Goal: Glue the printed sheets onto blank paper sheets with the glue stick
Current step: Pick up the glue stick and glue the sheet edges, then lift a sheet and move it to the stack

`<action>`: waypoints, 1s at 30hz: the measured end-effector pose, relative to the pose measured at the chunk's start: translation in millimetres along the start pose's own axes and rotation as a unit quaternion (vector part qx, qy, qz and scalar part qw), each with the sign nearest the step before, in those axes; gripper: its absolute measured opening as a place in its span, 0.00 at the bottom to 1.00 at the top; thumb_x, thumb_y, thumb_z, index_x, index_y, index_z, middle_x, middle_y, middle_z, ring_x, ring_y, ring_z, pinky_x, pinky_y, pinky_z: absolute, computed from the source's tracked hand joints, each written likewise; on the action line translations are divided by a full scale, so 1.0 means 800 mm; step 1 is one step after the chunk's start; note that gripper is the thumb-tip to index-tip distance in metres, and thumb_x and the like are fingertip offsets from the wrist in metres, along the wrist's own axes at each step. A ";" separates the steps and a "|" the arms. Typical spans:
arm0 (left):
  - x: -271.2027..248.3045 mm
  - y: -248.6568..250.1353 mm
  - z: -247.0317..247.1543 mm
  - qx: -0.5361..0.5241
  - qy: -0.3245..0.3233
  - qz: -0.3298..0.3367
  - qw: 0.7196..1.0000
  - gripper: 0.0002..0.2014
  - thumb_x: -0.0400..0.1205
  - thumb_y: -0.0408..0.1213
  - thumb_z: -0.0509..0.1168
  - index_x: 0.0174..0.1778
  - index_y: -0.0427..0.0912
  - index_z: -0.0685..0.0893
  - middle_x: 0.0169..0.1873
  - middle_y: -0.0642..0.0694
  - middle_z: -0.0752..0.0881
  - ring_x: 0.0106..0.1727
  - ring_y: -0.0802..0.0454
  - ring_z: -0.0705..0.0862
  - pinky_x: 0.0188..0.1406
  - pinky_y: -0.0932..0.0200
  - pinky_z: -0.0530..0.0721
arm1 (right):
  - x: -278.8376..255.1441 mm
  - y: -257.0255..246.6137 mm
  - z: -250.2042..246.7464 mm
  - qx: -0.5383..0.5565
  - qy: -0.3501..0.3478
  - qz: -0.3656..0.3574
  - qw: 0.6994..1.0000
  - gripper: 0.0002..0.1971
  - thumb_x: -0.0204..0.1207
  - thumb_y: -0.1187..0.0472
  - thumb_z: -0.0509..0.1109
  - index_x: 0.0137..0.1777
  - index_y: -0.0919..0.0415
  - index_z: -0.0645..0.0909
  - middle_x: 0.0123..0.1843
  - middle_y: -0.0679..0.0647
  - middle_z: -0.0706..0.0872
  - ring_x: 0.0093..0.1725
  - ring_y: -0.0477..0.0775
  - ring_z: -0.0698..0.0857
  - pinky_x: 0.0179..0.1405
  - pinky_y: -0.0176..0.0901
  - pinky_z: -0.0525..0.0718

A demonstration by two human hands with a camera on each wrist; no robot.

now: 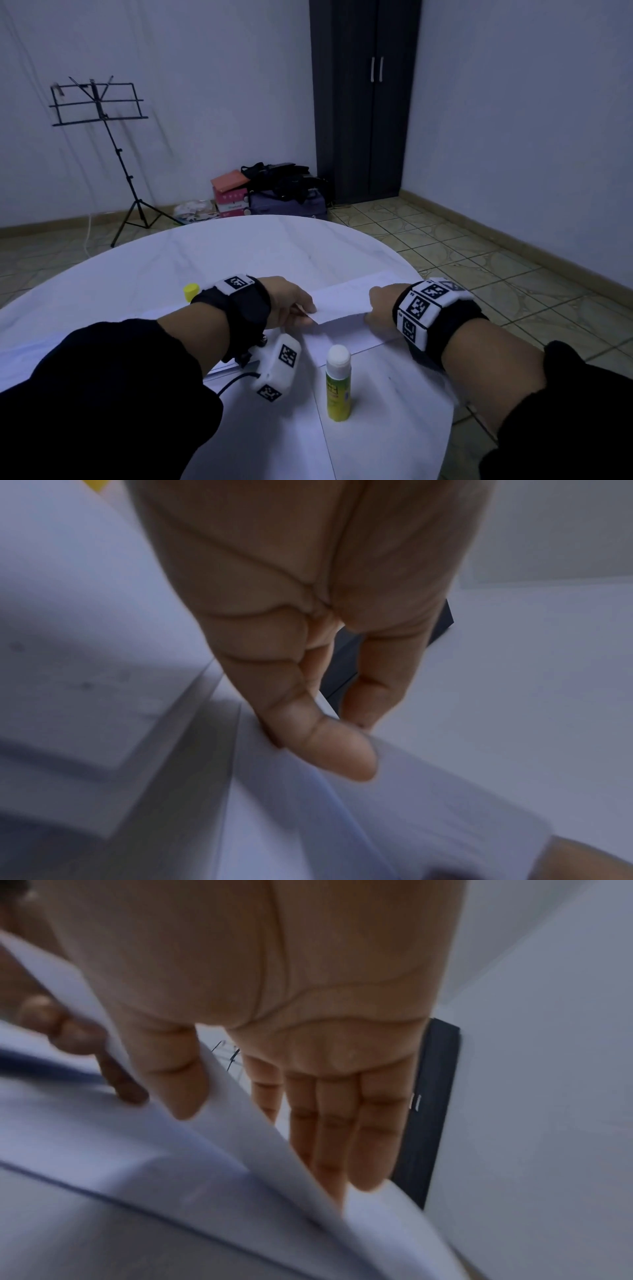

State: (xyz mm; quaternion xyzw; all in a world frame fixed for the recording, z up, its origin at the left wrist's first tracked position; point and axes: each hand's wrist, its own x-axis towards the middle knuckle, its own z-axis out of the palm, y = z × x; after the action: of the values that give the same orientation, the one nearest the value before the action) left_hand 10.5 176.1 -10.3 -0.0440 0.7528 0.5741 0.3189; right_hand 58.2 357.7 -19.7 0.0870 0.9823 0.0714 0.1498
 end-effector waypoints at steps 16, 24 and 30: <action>-0.034 0.001 -0.016 -0.013 0.035 0.128 0.991 0.15 0.80 0.14 0.58 0.55 0.32 0.83 0.41 0.40 0.86 0.34 0.51 0.85 0.29 0.66 0.87 | -0.061 0.051 -0.063 0.276 0.055 0.033 0.959 0.24 0.82 0.71 0.54 0.78 0.62 0.68 0.77 0.61 0.71 0.74 0.61 0.72 0.70 0.45 0.70; -0.104 0.004 -0.056 -0.001 0.149 0.250 0.957 0.18 0.76 0.21 0.70 0.61 0.34 0.83 0.45 0.43 0.87 0.38 0.53 0.86 0.35 0.69 0.87 | -0.127 0.023 -0.101 0.457 0.159 -0.031 0.874 0.10 0.79 0.66 0.59 0.39 0.51 0.72 0.42 0.52 0.75 0.37 0.51 0.75 0.35 0.41 0.71; -0.176 -0.025 -0.106 0.051 0.194 0.272 0.941 0.12 0.72 0.23 0.73 0.43 0.45 0.85 0.44 0.41 0.85 0.43 0.45 0.83 0.52 0.50 0.84 | -0.192 -0.024 -0.101 0.534 0.255 -0.070 0.803 0.31 0.76 0.72 0.67 0.79 0.60 0.66 0.64 0.57 0.82 0.55 0.55 0.82 0.54 0.46 0.82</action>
State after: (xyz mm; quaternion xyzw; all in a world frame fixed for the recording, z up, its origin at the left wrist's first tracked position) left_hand 94.6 51.5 59.3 0.0686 0.8119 0.5798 -0.0002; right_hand 175.3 300.5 96.6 0.0626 0.8714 -0.4555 -0.1712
